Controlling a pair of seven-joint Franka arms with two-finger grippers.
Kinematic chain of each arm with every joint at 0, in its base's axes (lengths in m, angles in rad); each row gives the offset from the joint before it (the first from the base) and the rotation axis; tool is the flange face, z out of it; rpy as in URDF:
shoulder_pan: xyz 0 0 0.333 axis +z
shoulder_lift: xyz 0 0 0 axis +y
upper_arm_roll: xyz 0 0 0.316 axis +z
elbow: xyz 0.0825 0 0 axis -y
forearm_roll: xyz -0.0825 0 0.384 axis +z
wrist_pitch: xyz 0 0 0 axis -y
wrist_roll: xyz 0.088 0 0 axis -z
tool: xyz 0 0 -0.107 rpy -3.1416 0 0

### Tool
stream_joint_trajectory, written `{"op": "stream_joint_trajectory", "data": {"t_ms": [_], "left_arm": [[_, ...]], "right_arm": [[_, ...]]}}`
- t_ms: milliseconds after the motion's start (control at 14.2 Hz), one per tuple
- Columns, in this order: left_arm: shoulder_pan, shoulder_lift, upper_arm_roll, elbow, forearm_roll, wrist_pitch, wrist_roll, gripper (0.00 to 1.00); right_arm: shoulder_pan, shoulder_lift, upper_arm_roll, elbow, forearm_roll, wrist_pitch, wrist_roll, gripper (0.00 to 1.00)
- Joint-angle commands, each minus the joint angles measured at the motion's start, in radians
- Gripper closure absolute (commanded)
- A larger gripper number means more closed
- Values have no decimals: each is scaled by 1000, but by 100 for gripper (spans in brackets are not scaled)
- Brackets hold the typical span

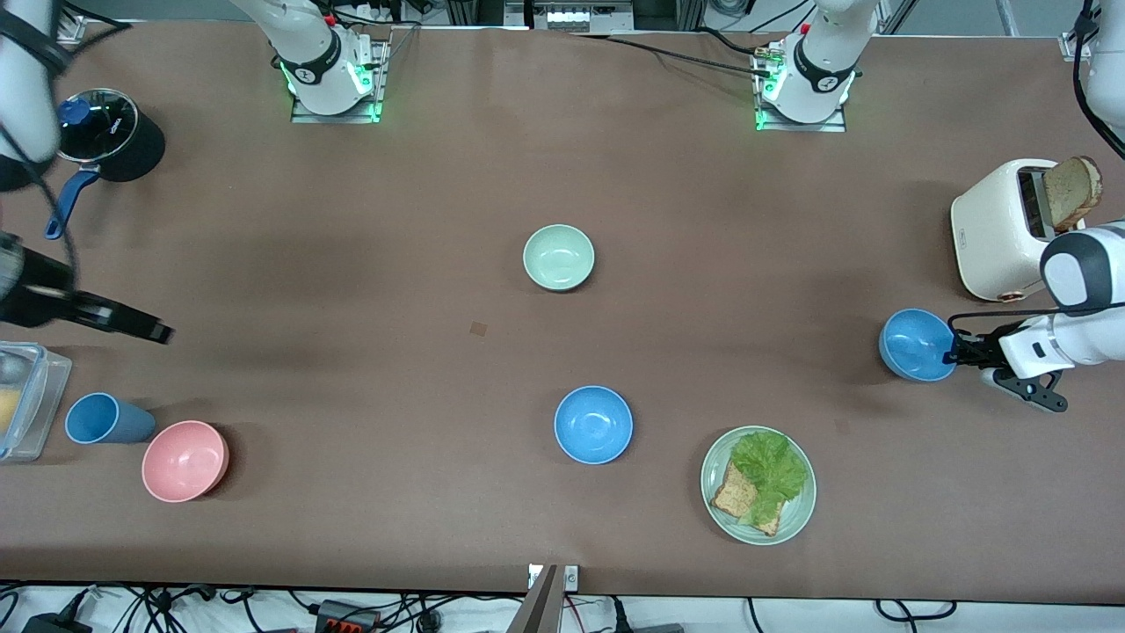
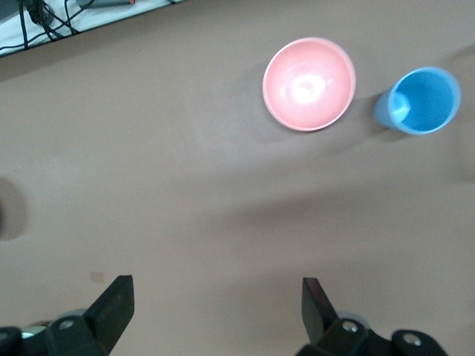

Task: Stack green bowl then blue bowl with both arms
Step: 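Lift the blue bowl with the left gripper and carry it toward the green bowl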

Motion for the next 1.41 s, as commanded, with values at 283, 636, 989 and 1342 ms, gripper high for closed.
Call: {"op": "stream_joint_trajectory", "data": {"t_ms": [283, 636, 989, 1342], "left_arm": [[20, -112, -184, 42, -59, -267, -148, 100], [9, -146, -434, 30, -90, -309, -675, 100], [-228, -98, -491, 25, -80, -230, -1221, 100], [-383, -57, -484, -65, -76, -21, -1598, 100]], "right_arm": [[-73, -89, 37, -29, -56, -16, -166, 0], [-80, -139, 50, -98, -68, -33, -129, 0], [-64, -277, 51, -309, -122, 54, -141, 0], [-64, -340, 51, -400, -122, 70, -141, 0]]}}
